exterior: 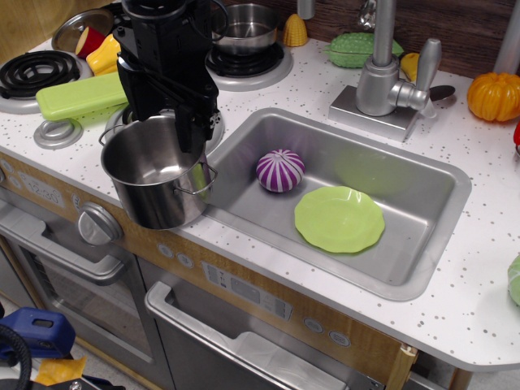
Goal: Put pot in sink
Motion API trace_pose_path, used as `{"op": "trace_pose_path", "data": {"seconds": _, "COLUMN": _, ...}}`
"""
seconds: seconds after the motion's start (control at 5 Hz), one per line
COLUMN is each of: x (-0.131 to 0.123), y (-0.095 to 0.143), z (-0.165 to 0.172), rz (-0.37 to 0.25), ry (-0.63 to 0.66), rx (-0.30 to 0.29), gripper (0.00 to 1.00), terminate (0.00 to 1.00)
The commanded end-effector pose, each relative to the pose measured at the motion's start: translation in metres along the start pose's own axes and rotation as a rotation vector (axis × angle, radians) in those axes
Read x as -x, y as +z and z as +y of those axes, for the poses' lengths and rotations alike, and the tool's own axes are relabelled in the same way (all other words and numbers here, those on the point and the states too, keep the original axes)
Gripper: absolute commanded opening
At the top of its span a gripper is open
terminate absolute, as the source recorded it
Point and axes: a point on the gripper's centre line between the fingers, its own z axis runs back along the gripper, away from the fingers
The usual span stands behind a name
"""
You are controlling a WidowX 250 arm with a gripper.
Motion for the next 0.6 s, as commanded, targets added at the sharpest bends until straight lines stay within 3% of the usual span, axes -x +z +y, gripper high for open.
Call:
{"op": "trace_pose_path", "data": {"seconds": 0.0, "x": 0.0, "y": 0.0, "z": 0.0, "rz": 0.0, "ry": 0.0, "rx": 0.0, "gripper": 1.0, "terminate": 0.0}}
{"op": "trace_pose_path", "data": {"seconds": 0.4, "x": -0.016, "y": 0.001, "z": 0.028, "rz": 0.017, "ry": 0.211, "rx": 0.059, "gripper": 1.0, "terminate": 0.0}}
